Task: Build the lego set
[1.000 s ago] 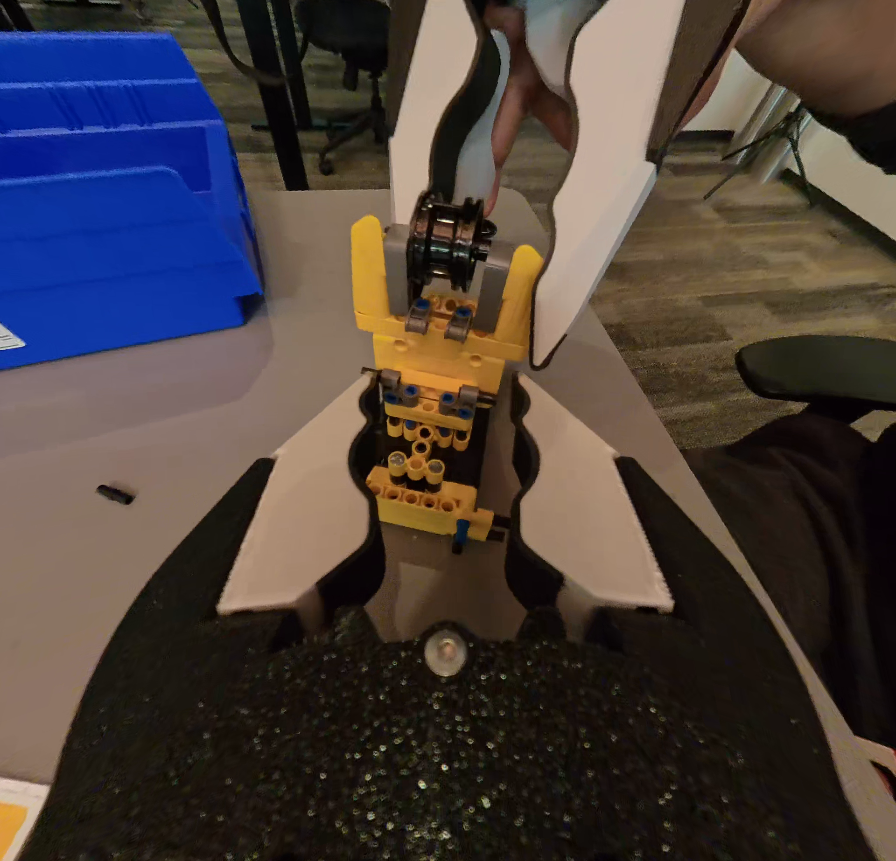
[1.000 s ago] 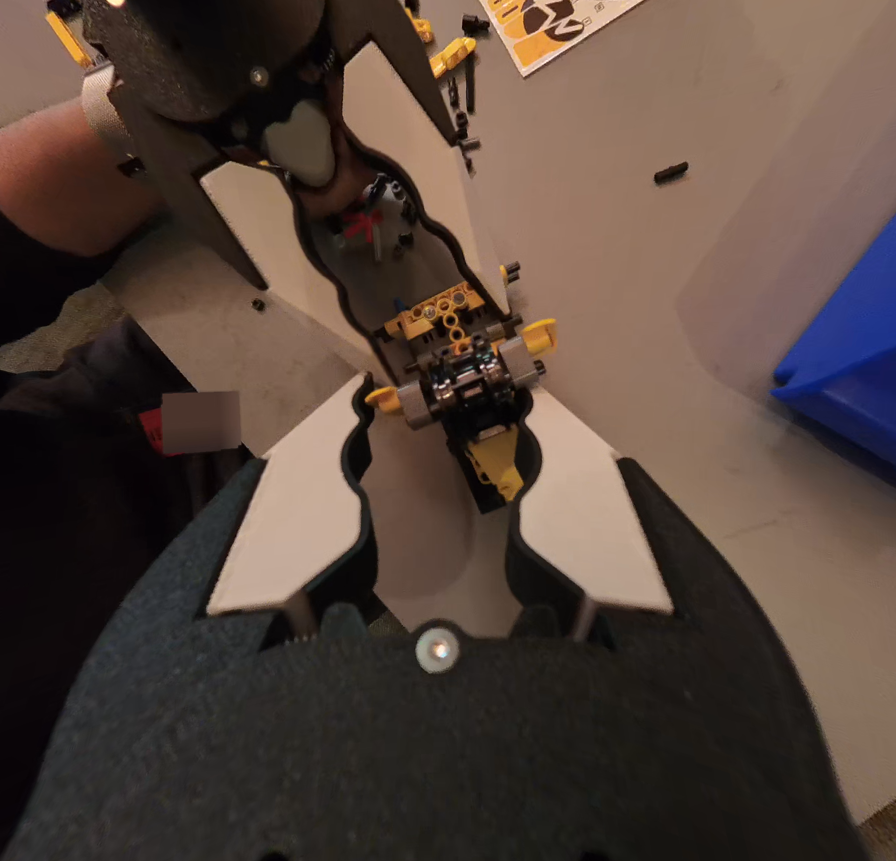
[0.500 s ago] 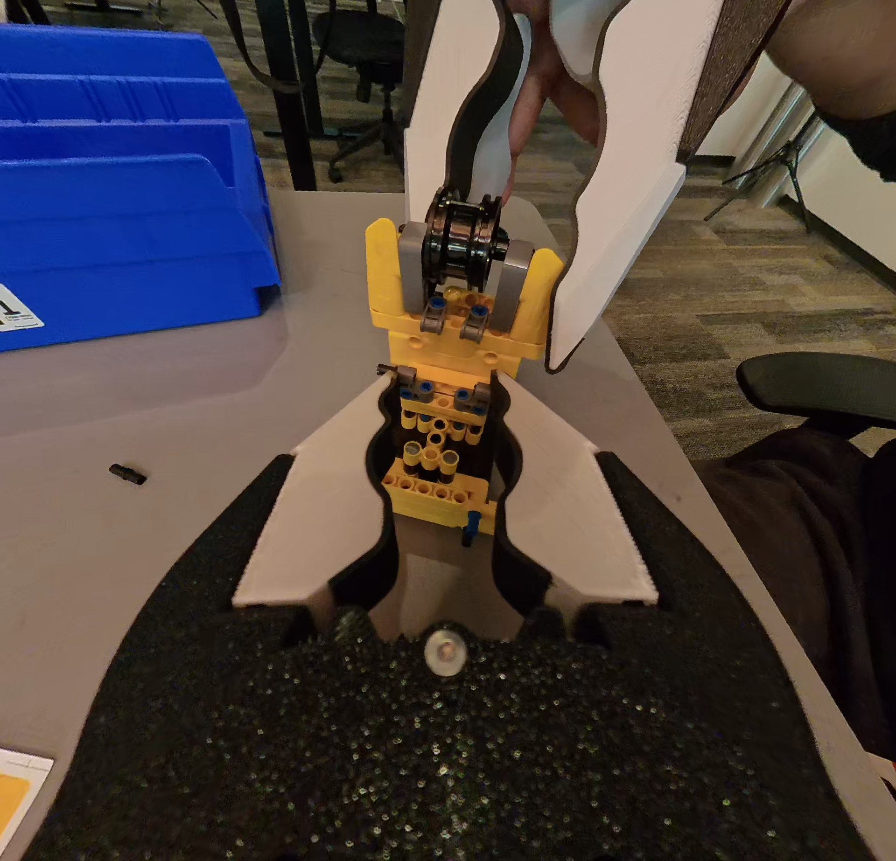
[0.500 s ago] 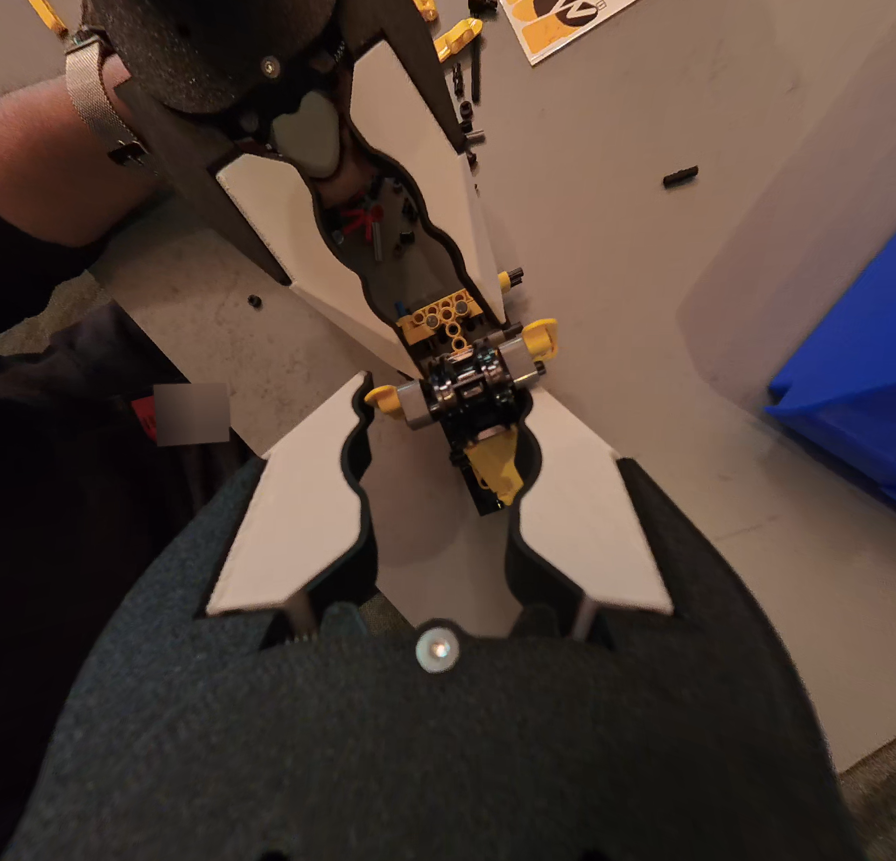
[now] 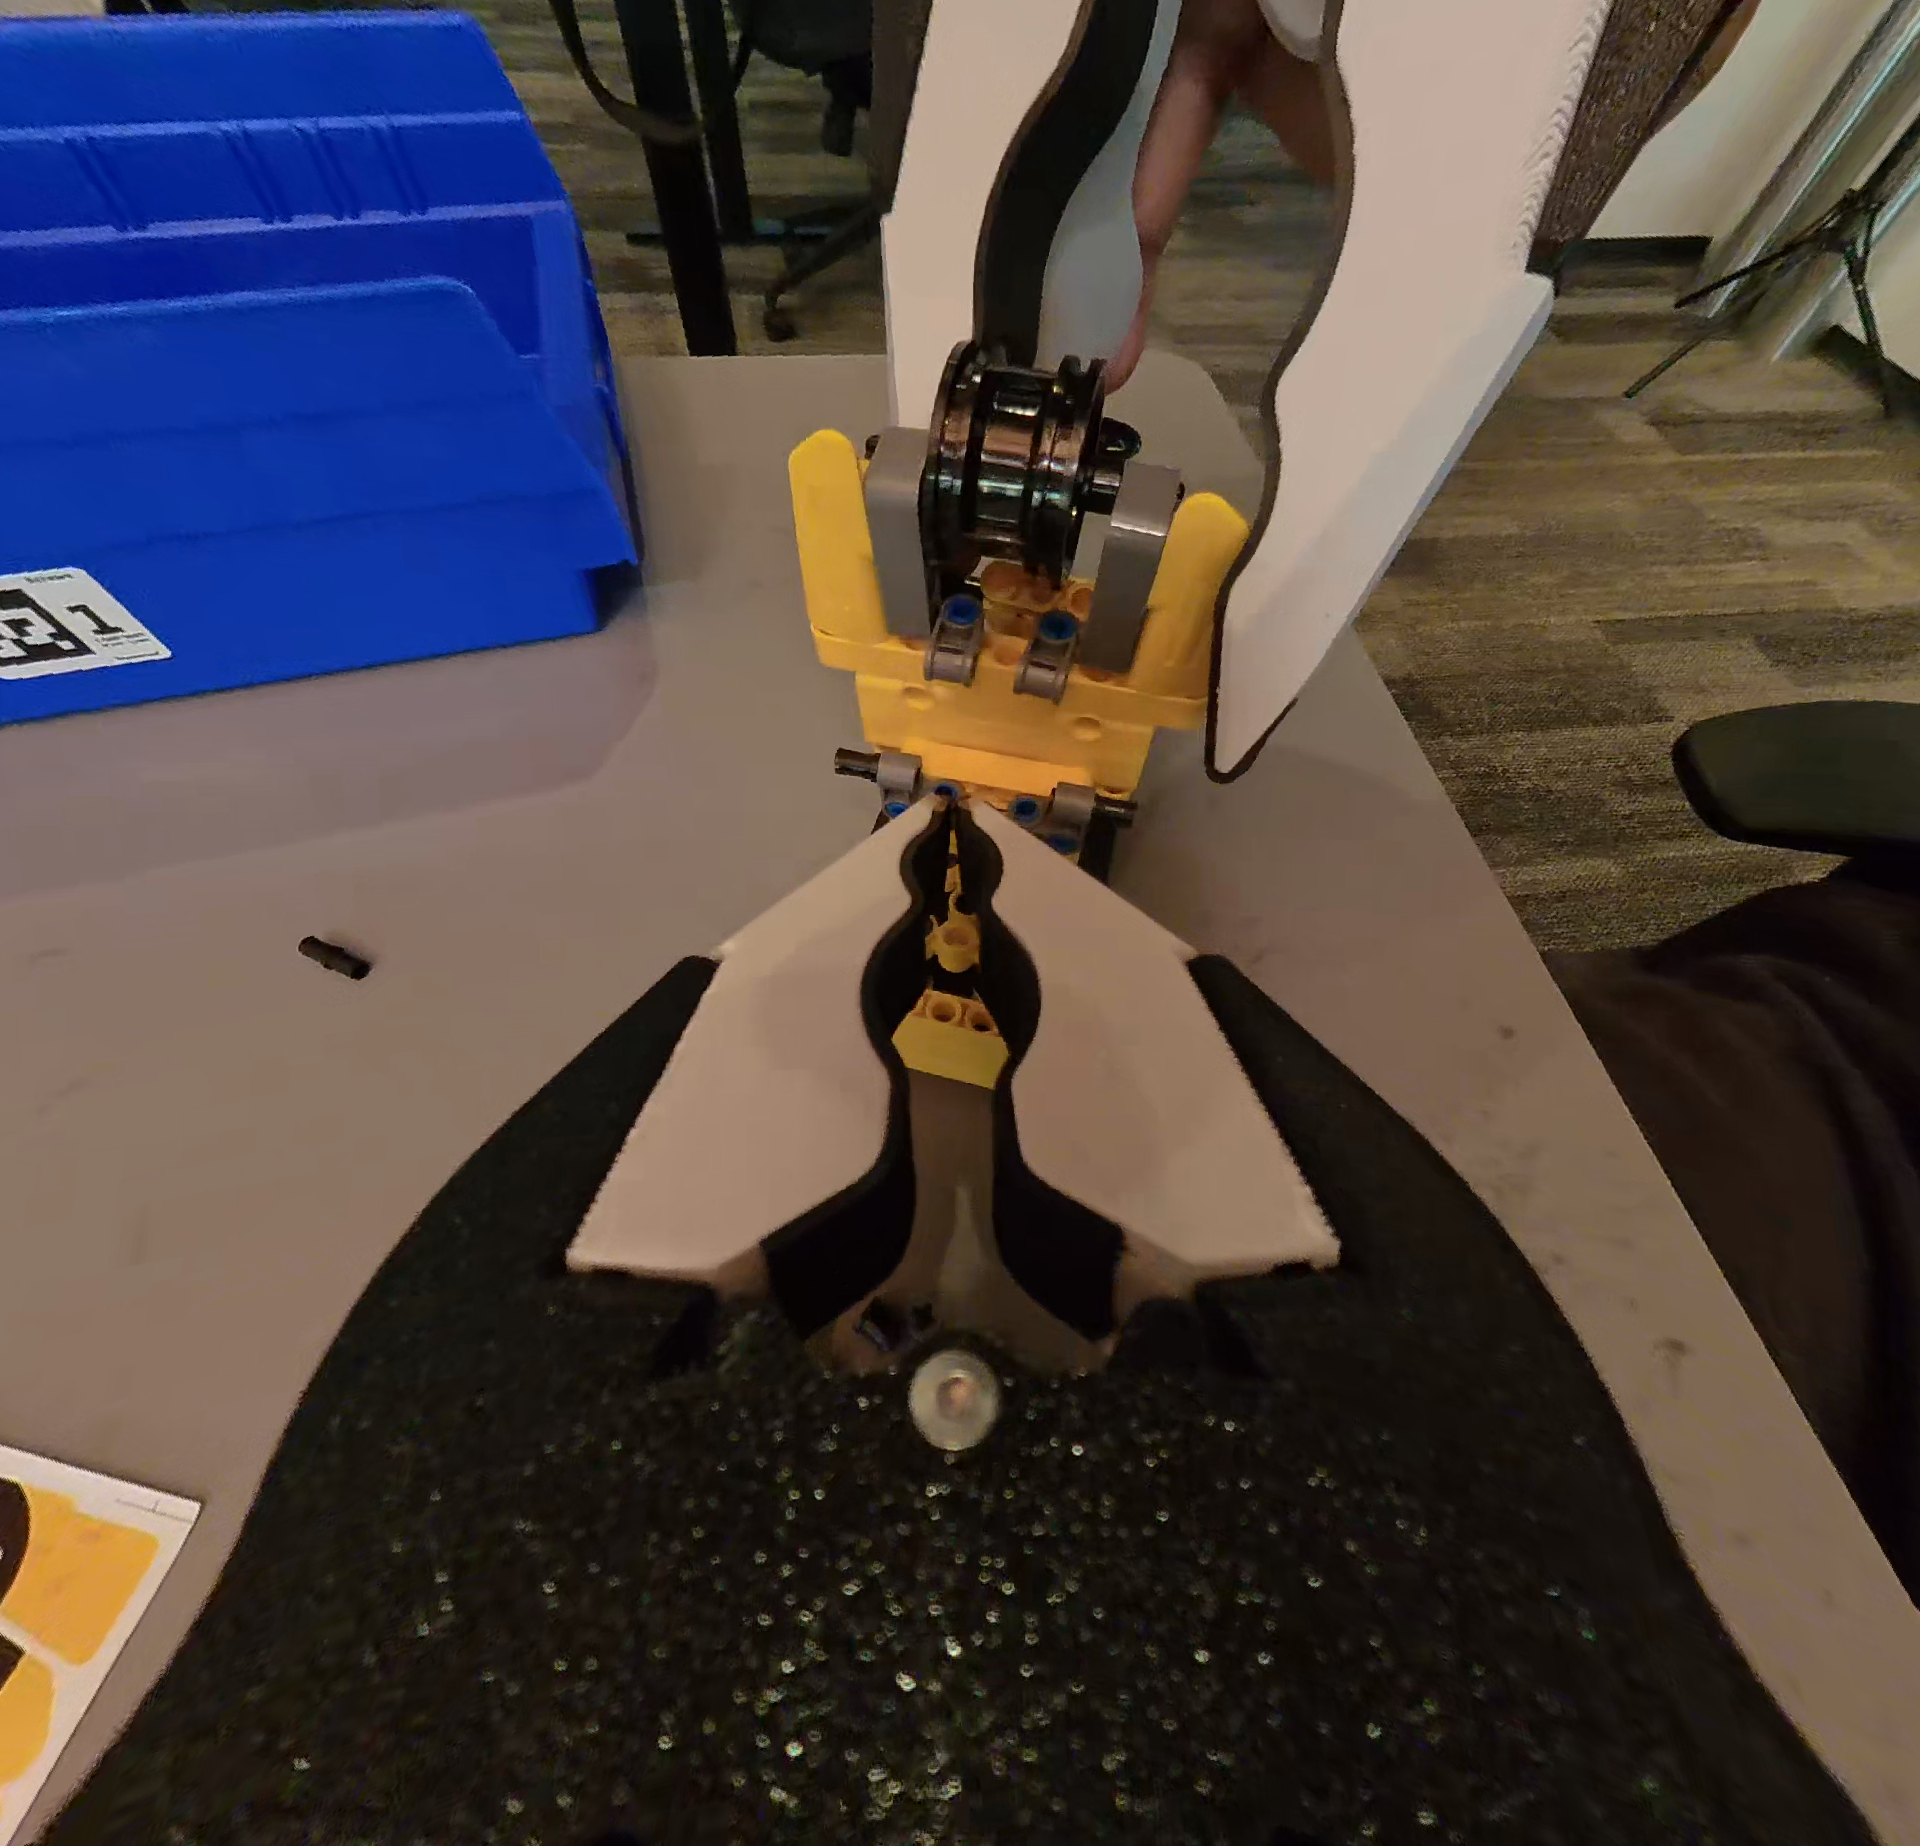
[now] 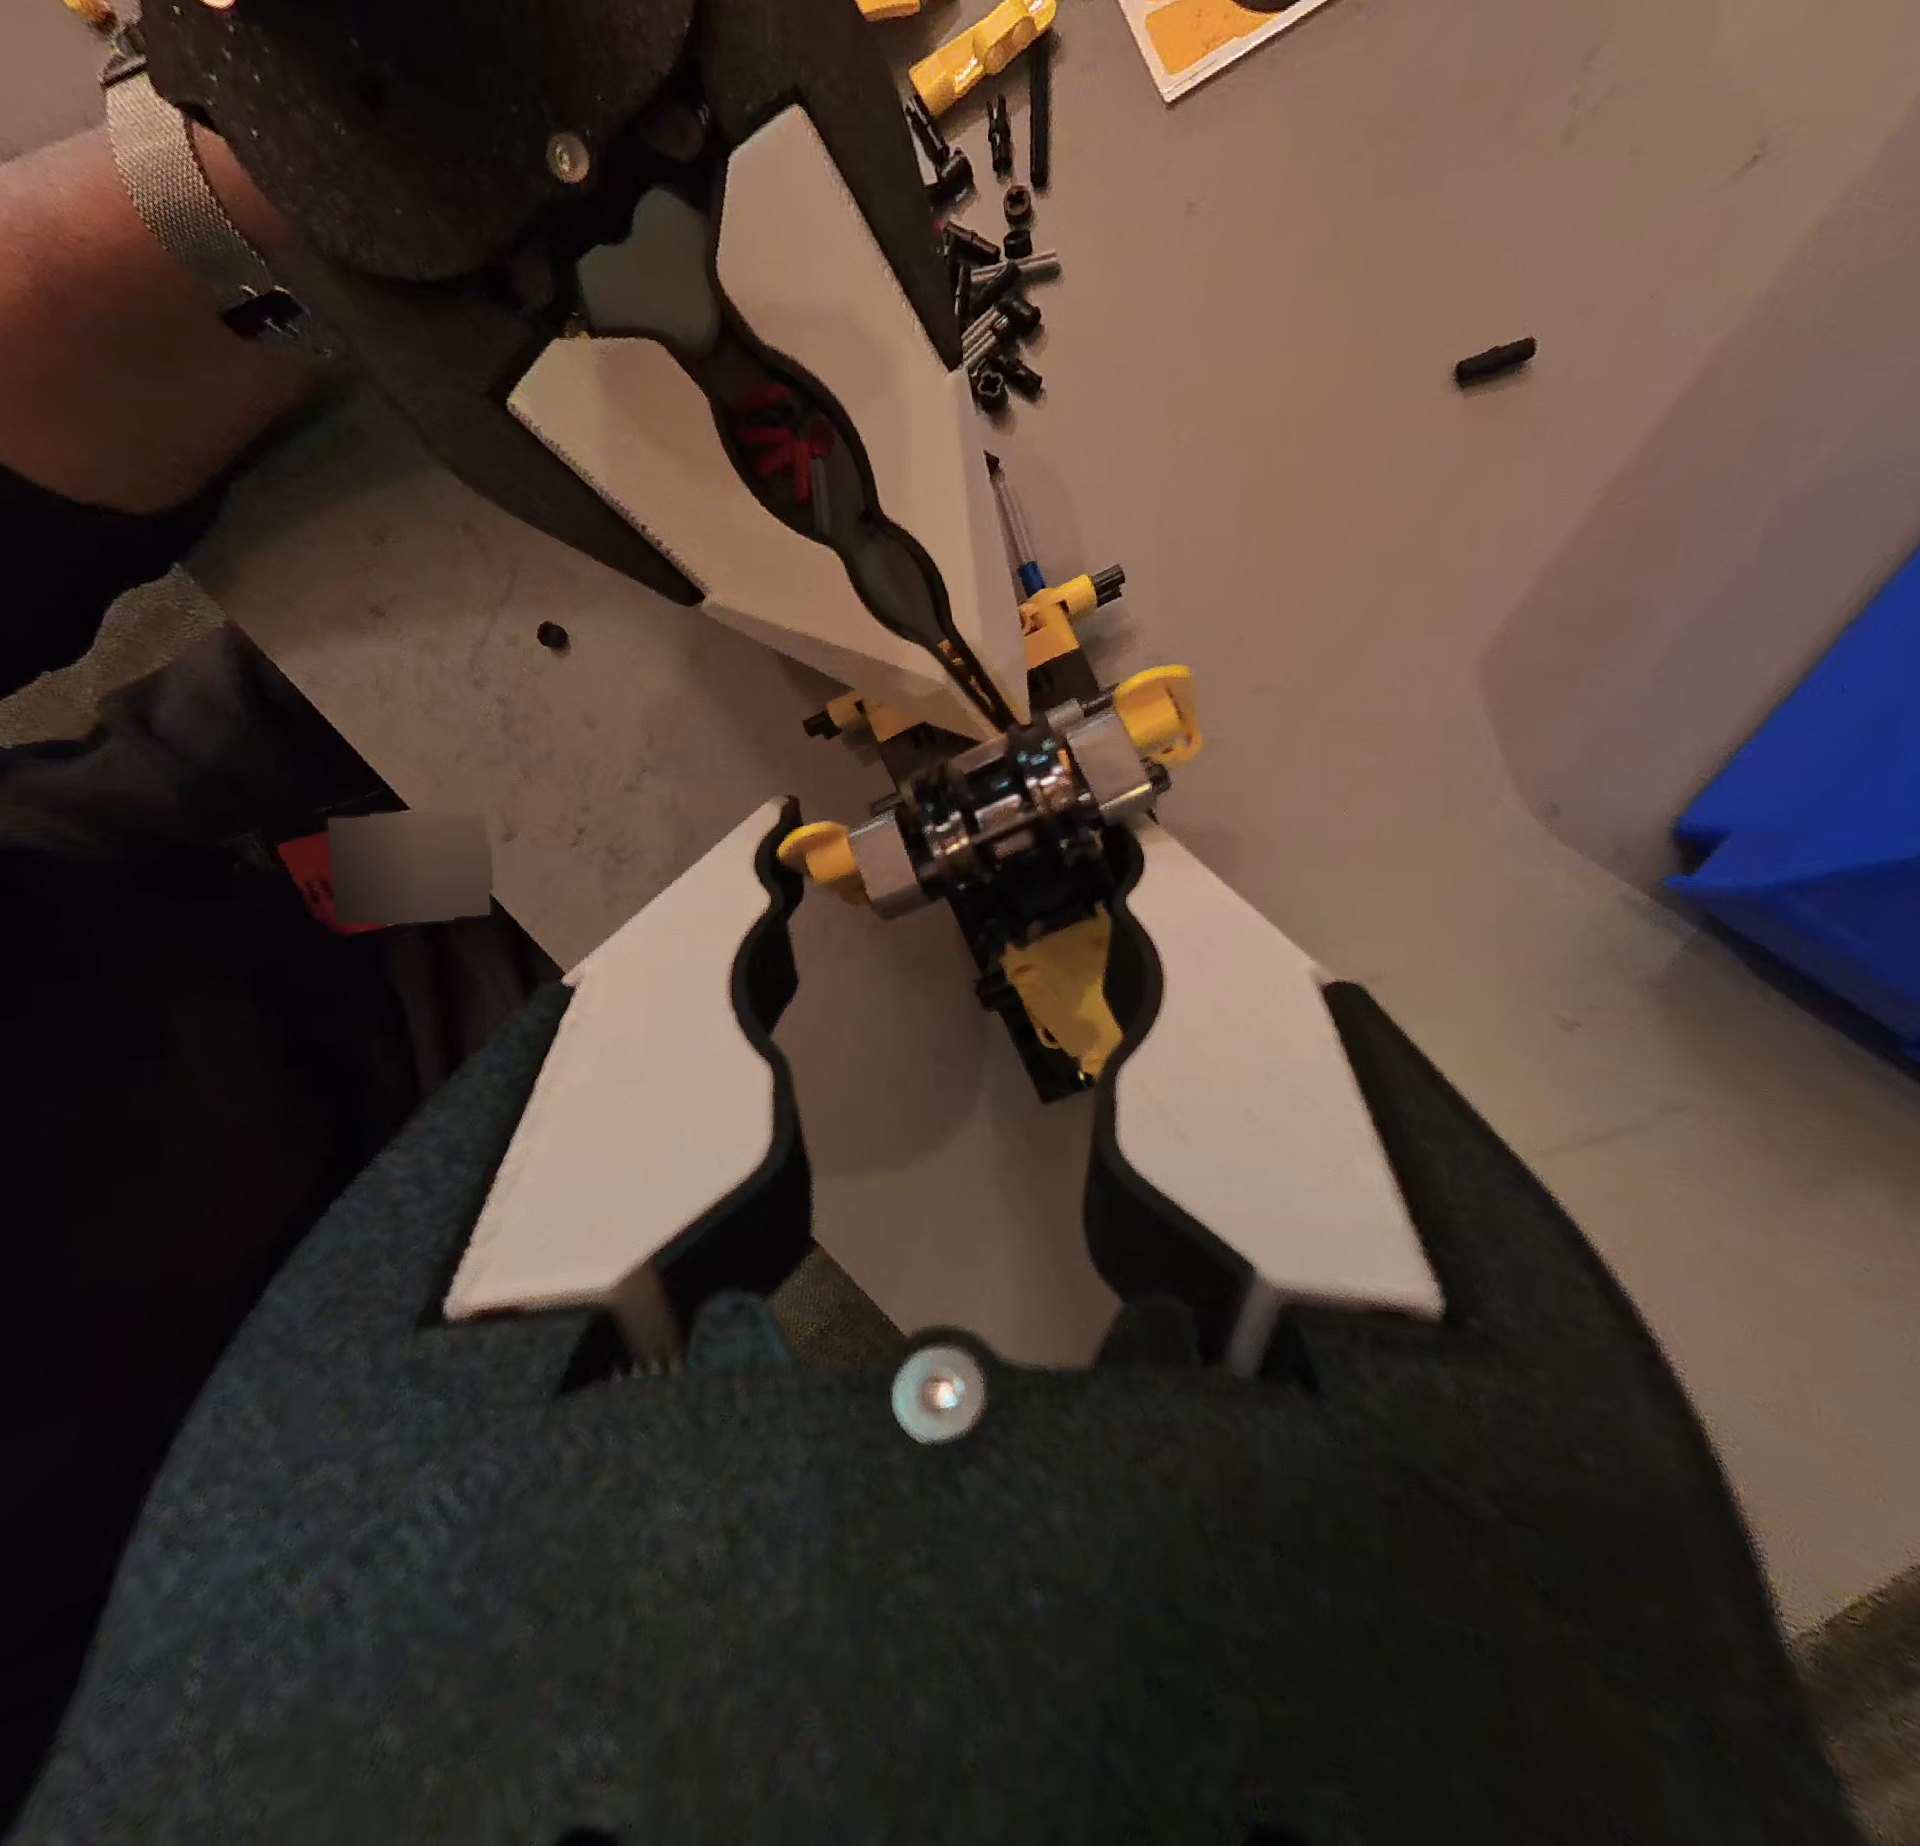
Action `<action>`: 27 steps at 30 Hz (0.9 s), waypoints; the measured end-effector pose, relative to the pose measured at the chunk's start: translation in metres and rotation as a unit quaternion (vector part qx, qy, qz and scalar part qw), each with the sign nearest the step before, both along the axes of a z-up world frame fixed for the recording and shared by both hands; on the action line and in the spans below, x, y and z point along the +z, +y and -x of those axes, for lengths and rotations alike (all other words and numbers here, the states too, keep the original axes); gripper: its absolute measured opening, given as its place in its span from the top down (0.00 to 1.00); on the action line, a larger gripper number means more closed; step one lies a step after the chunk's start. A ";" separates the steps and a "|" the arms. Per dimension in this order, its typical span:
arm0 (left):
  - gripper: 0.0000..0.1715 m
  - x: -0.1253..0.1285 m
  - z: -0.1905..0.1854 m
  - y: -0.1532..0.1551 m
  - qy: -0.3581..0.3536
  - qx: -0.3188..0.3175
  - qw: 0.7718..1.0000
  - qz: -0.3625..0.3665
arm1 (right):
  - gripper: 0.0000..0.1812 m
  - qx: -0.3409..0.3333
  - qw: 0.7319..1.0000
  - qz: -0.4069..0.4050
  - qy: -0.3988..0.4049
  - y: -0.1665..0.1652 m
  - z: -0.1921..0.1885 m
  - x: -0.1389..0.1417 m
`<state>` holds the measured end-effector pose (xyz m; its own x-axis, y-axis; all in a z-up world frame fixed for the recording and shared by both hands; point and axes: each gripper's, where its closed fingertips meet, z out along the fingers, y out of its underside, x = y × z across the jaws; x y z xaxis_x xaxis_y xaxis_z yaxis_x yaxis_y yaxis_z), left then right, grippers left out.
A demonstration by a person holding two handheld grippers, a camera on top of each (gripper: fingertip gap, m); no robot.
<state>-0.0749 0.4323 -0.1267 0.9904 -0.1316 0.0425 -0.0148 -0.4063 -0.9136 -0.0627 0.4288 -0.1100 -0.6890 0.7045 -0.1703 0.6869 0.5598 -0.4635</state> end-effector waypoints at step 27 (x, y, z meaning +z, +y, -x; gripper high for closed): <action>0.93 -0.007 -0.038 -0.025 -0.169 -0.111 0.977 0.068 | 0.68 0.052 0.997 0.011 -0.053 -0.005 -0.030 -0.002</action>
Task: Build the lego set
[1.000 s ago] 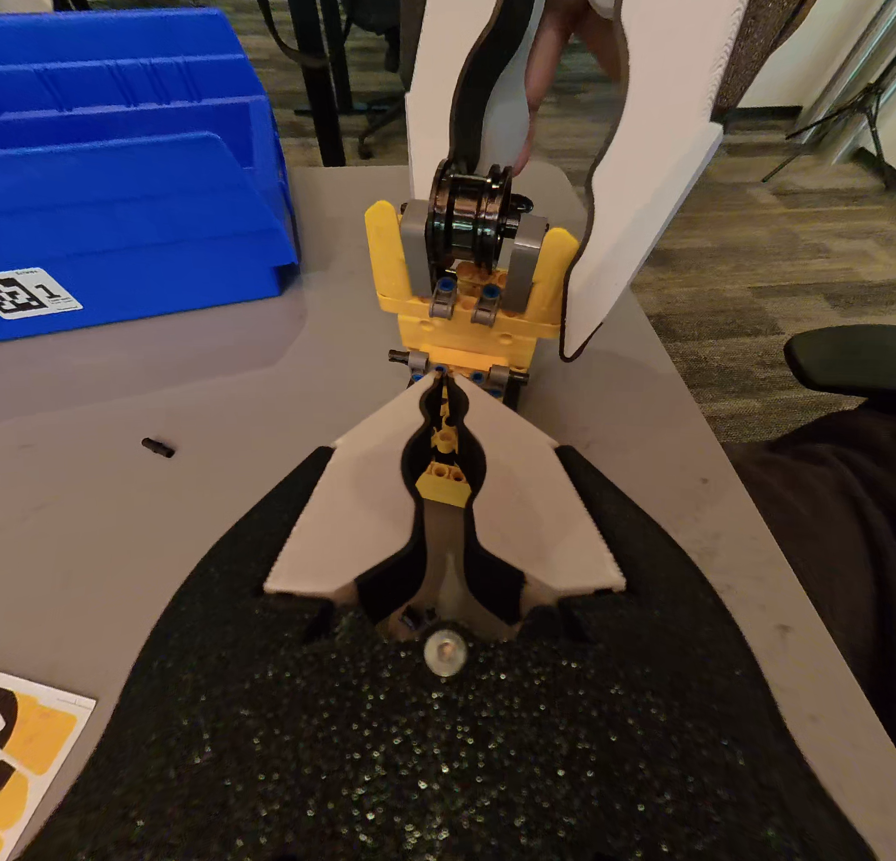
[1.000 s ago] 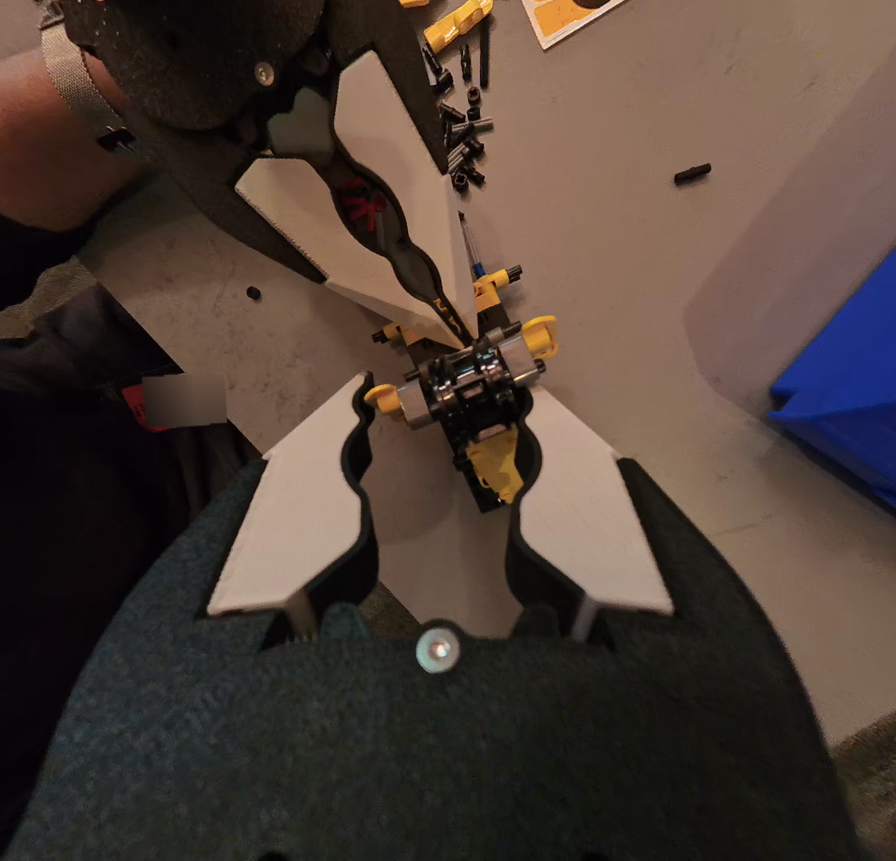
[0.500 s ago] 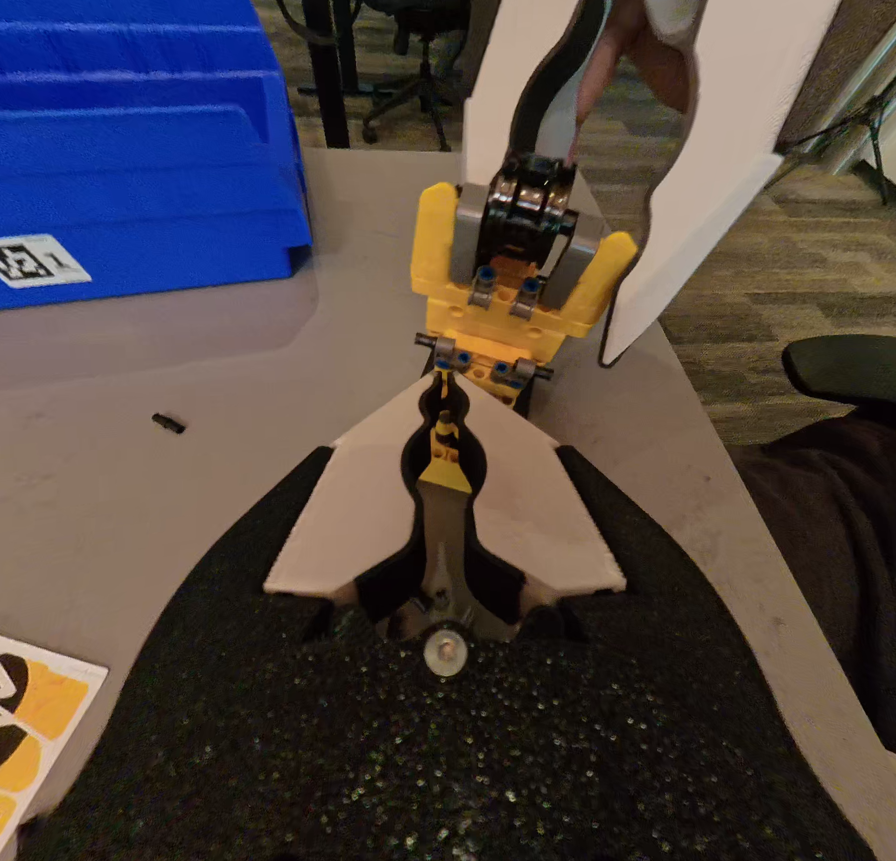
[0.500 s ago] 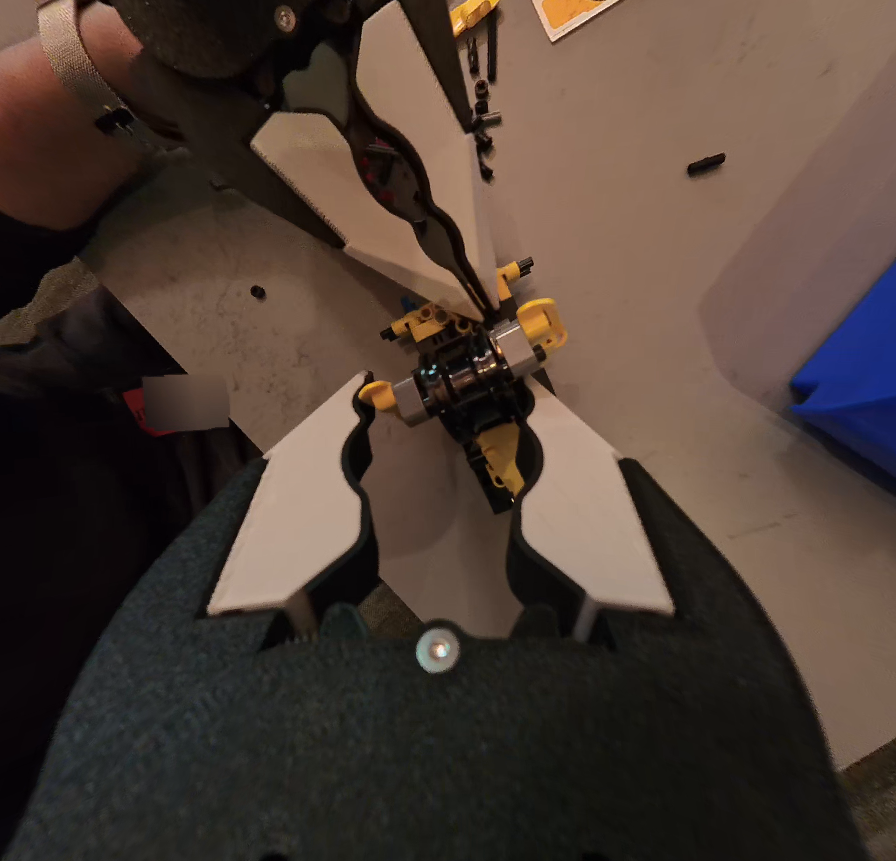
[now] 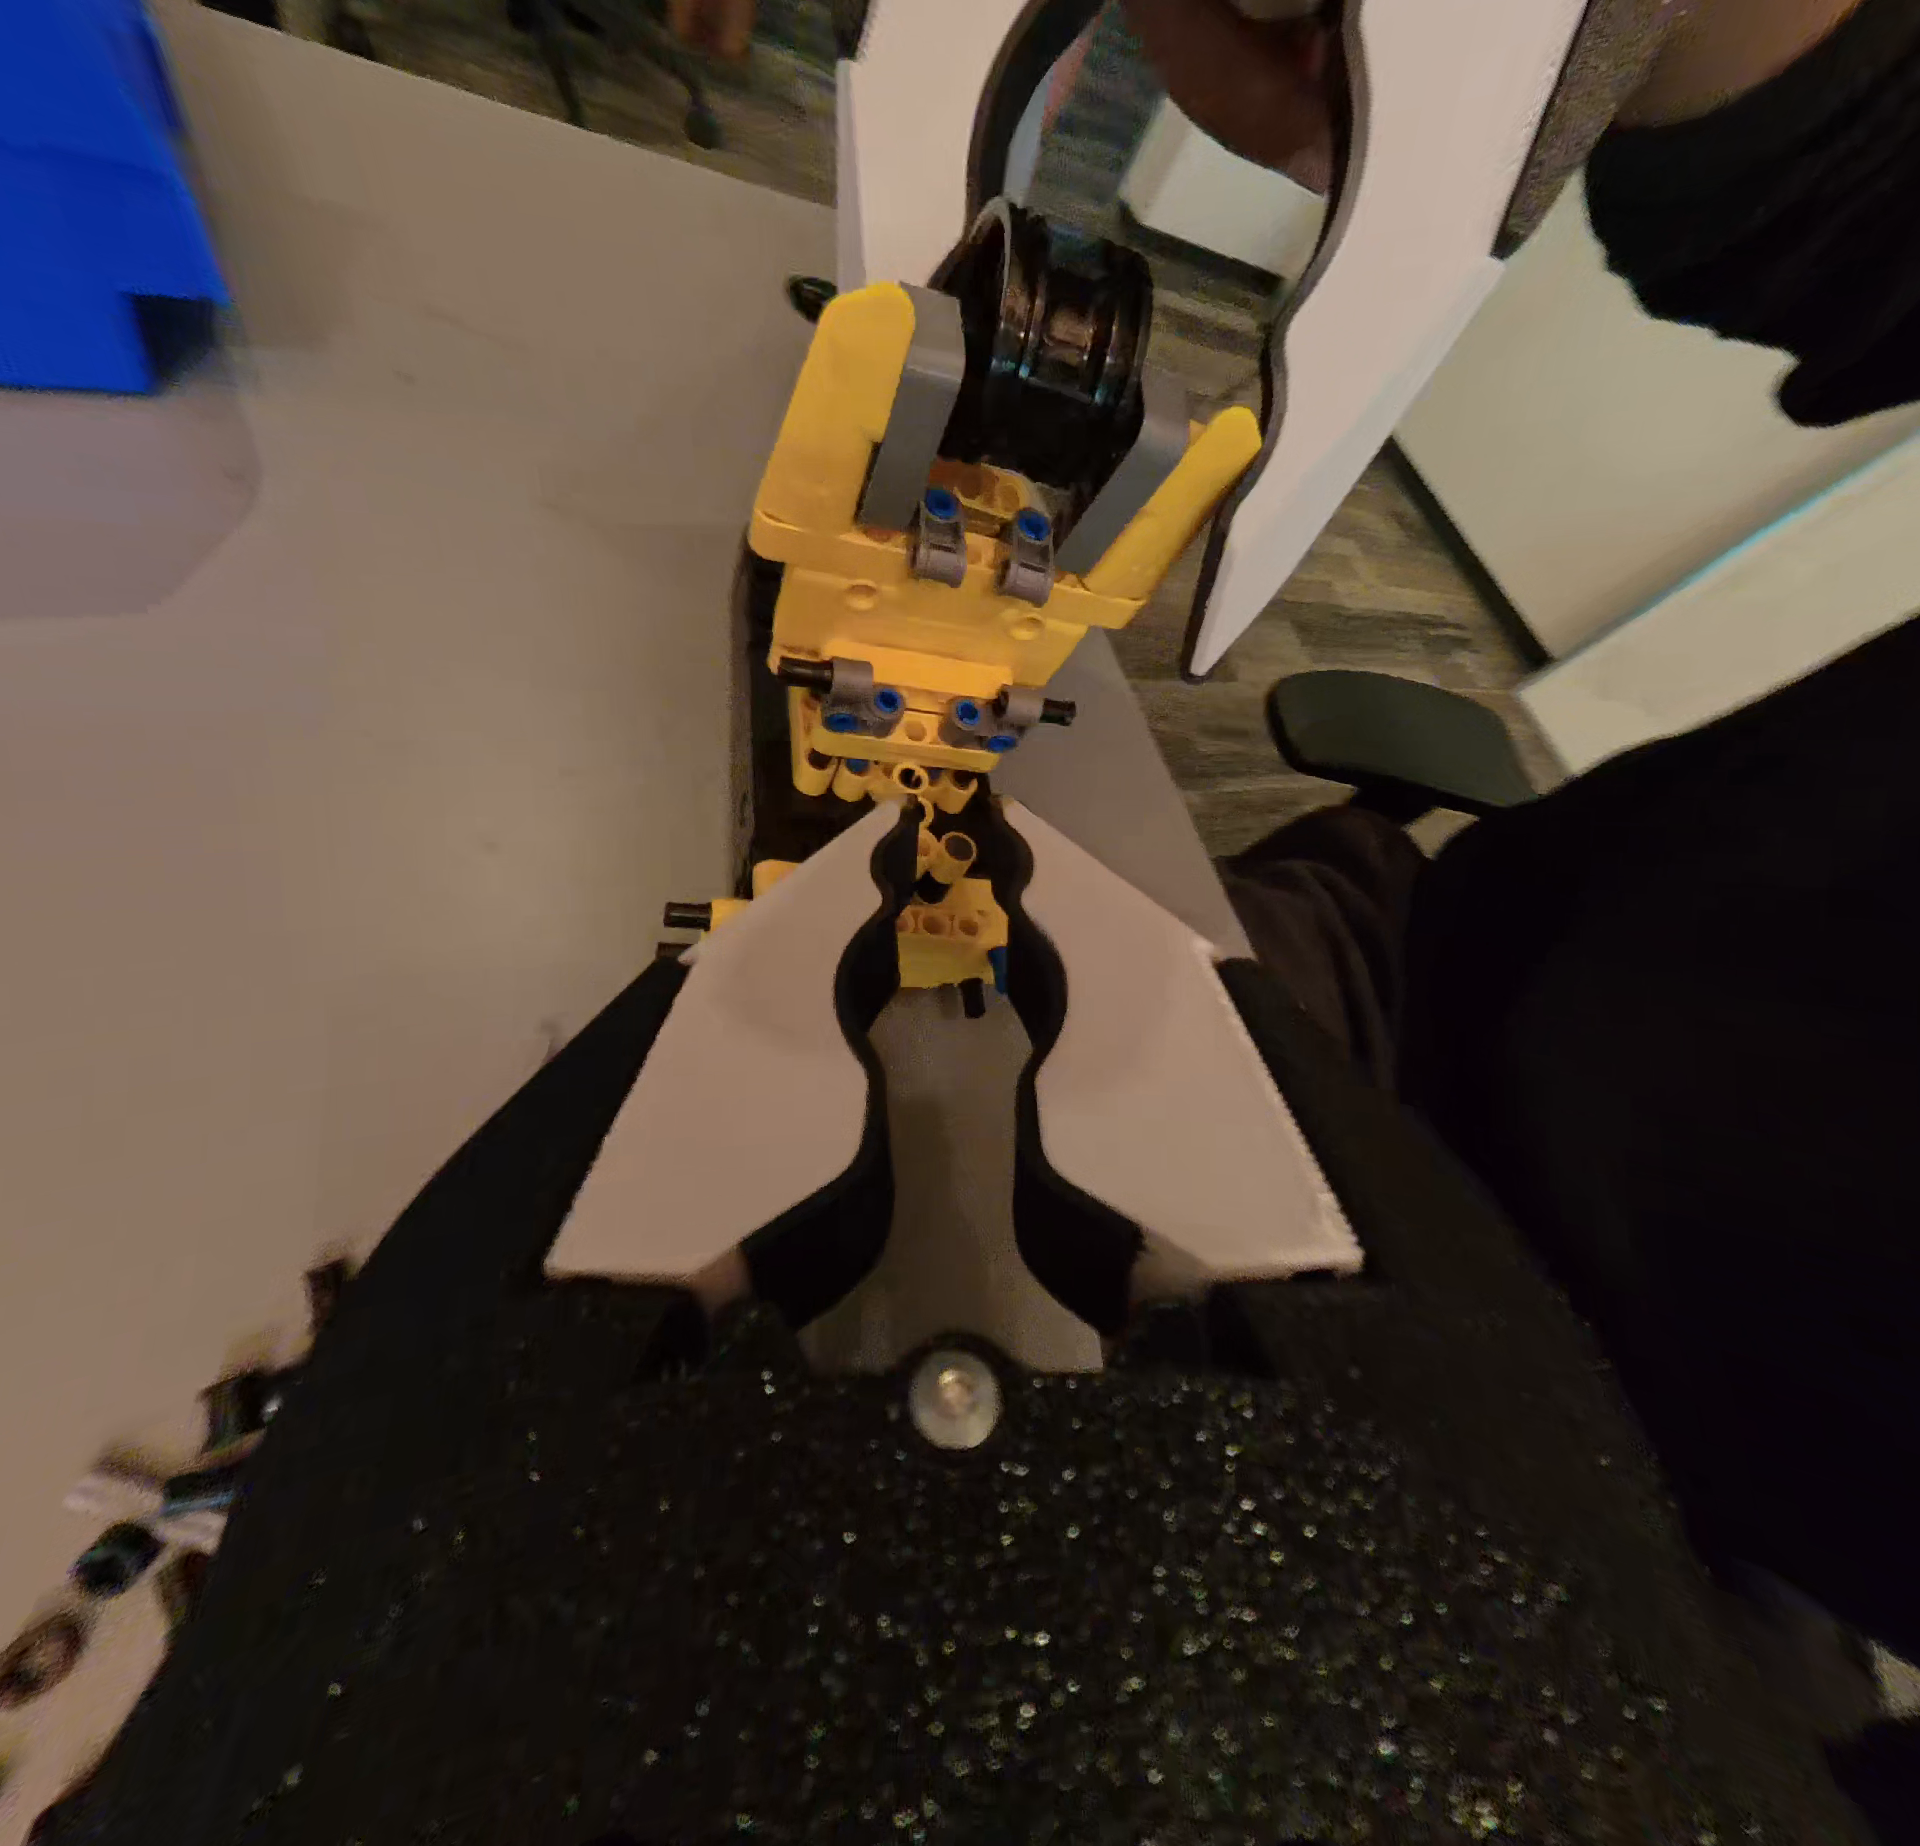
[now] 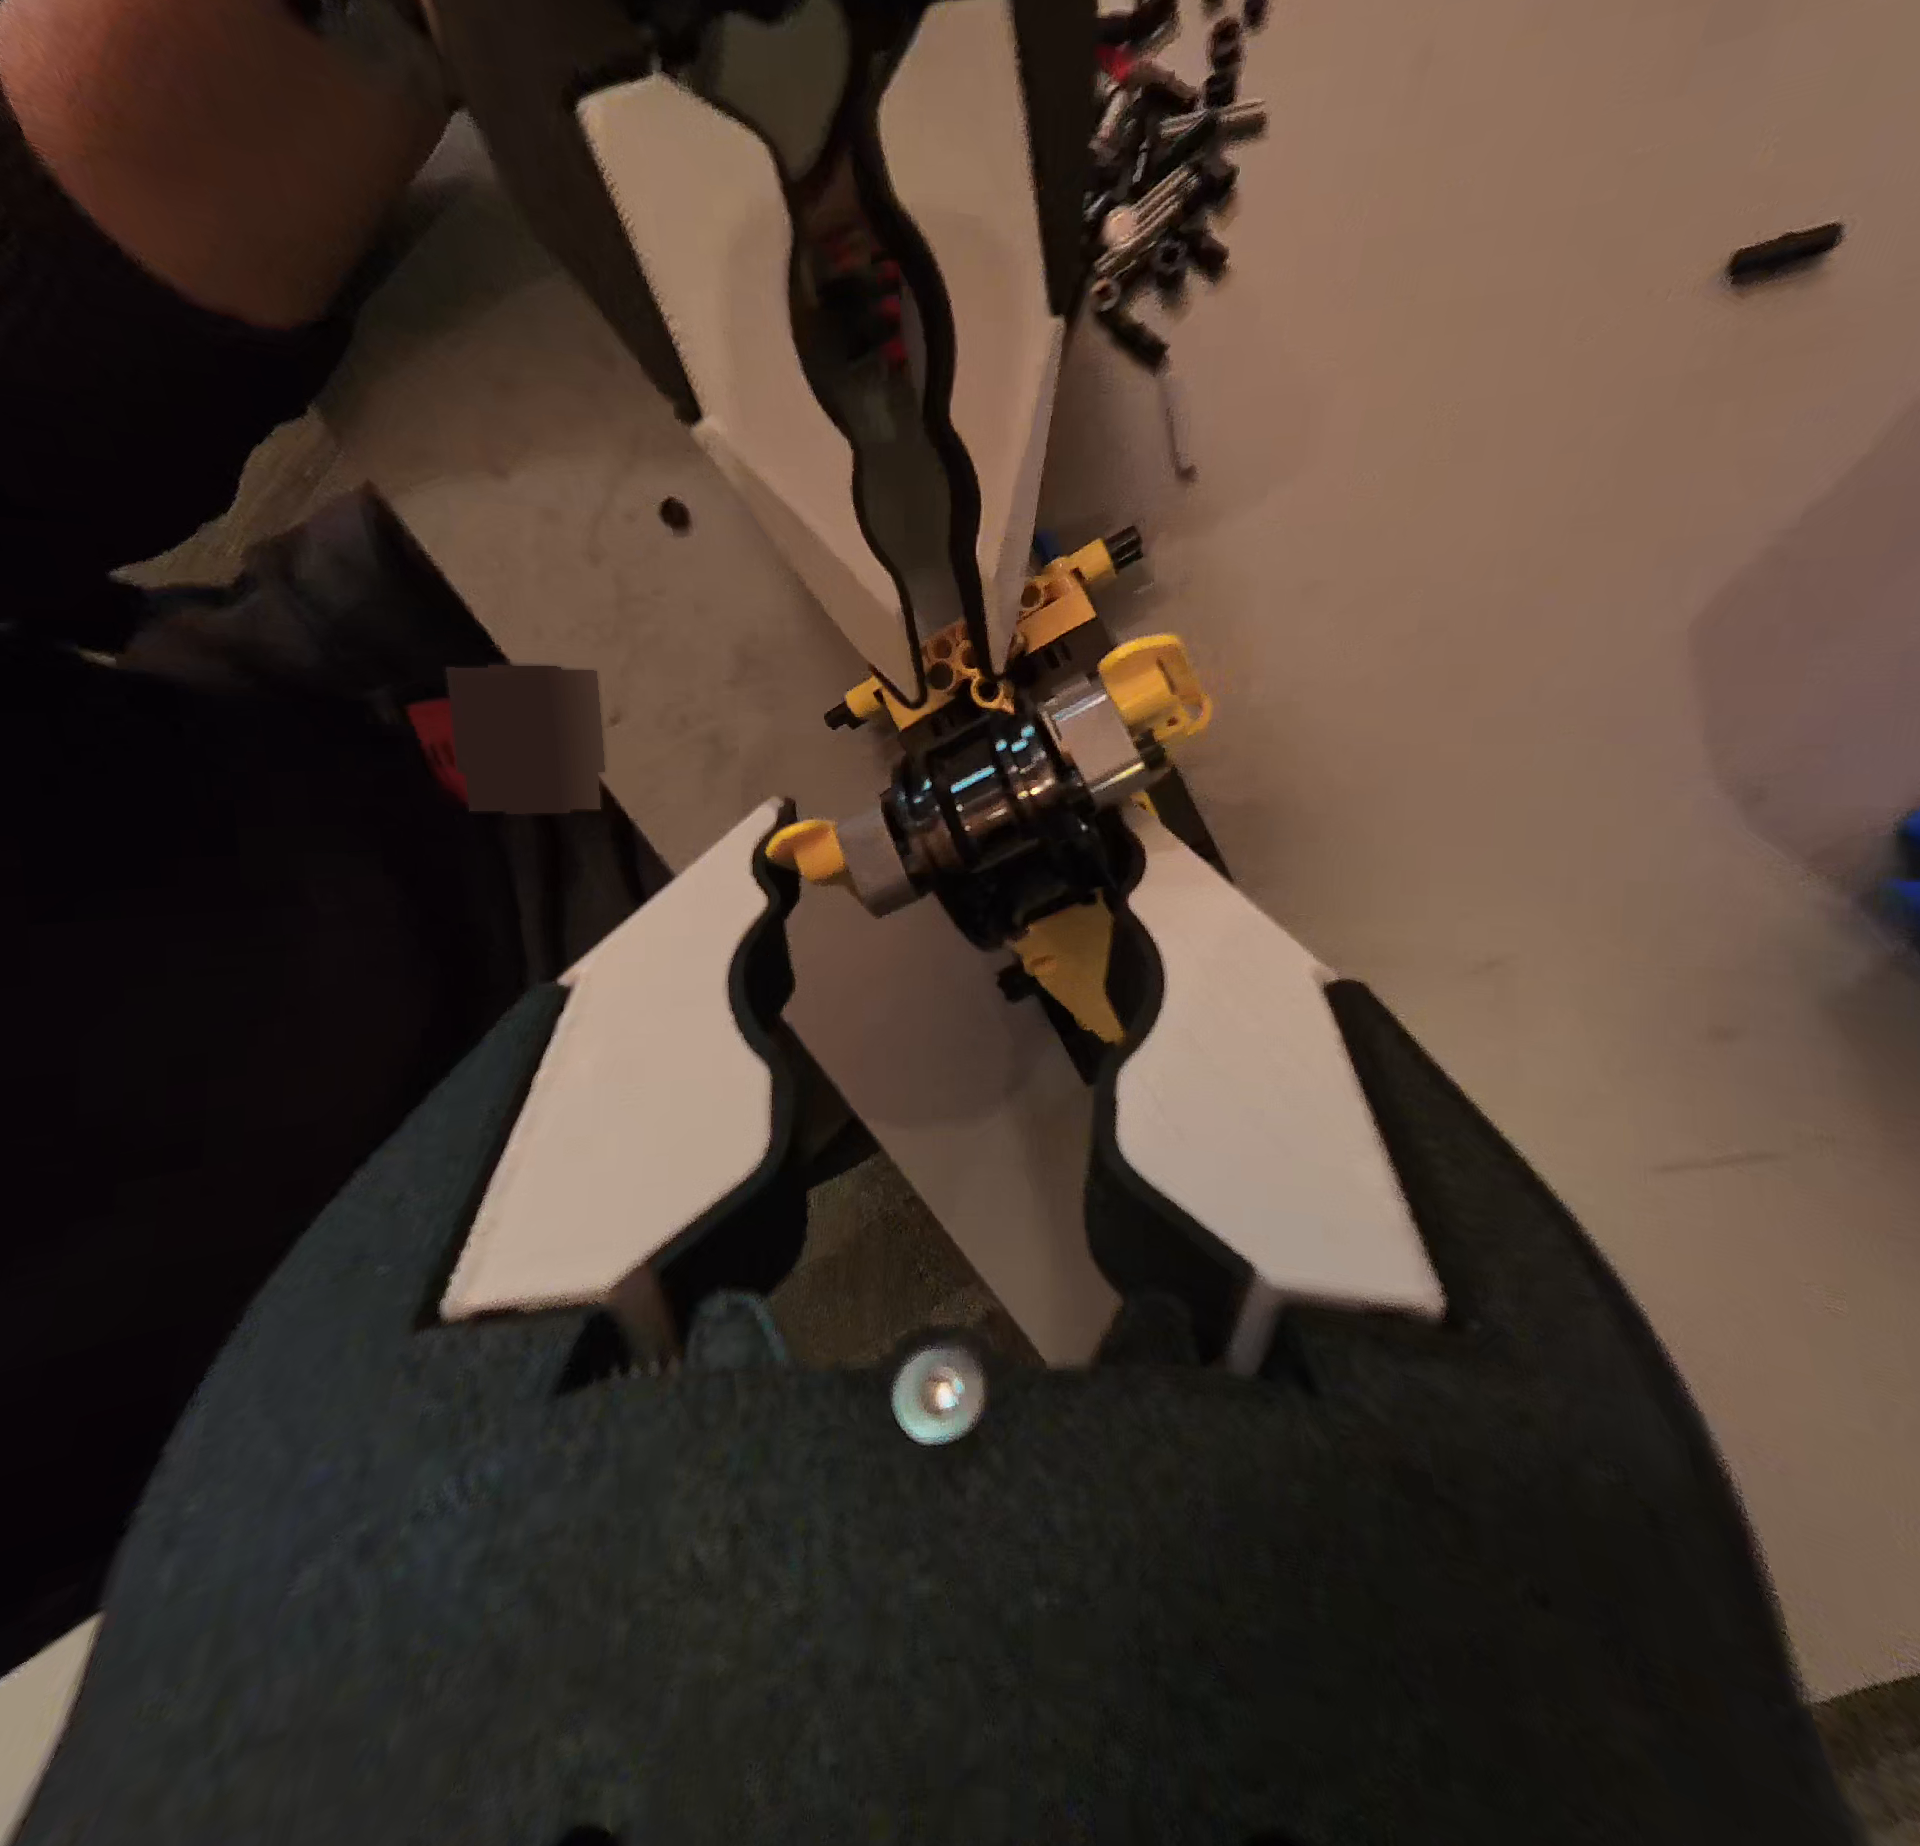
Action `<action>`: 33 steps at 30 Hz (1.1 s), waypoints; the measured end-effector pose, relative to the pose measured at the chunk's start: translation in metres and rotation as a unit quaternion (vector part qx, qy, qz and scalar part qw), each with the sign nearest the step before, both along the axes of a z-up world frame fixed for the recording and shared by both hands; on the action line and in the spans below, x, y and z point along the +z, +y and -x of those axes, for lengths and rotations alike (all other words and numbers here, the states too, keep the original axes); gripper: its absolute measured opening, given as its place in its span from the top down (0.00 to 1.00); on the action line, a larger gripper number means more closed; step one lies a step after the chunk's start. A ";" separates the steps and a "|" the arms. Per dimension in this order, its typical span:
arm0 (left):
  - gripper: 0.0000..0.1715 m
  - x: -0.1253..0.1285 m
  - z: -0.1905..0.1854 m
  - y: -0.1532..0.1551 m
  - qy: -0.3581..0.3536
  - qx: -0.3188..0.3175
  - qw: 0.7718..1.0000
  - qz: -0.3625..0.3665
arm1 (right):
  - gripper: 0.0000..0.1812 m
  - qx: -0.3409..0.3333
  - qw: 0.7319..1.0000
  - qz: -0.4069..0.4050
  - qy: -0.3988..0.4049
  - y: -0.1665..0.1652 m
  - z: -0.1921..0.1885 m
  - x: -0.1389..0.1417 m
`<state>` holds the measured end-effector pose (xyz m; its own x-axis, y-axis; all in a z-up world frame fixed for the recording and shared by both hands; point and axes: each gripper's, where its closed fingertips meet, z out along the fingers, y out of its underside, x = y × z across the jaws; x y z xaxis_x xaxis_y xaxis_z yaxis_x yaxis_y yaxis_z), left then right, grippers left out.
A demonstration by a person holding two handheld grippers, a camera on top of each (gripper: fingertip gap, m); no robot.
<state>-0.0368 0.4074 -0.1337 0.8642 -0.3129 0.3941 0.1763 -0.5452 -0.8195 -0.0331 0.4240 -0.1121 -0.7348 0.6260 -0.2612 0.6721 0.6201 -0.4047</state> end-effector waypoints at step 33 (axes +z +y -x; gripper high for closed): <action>0.73 -0.009 -0.018 -0.006 0.013 -0.024 0.999 0.028 | 0.69 -0.019 0.999 -0.035 -0.002 0.012 -0.015 0.000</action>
<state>-0.0189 0.4017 -0.1429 0.8595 -0.3318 0.3888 0.1277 -0.5971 -0.7919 -0.0183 0.4363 -0.1122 -0.7094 0.6696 -0.2199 0.6971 0.6210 -0.3583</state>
